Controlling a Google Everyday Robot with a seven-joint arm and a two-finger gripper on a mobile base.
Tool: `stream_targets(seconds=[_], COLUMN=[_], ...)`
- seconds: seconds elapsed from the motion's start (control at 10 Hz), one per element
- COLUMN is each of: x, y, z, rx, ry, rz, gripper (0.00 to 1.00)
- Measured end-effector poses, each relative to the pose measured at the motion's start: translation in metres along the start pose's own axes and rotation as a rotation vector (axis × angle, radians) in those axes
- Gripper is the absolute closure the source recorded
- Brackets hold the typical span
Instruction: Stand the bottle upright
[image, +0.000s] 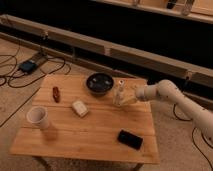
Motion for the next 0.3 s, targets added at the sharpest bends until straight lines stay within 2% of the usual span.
stream_targets(seconds=[0.3], x=[-0.0009], y=[0.0007], z=[0.0015], rx=[-0.002], ry=[0.000], rz=[-0.001], gripper=[0.20])
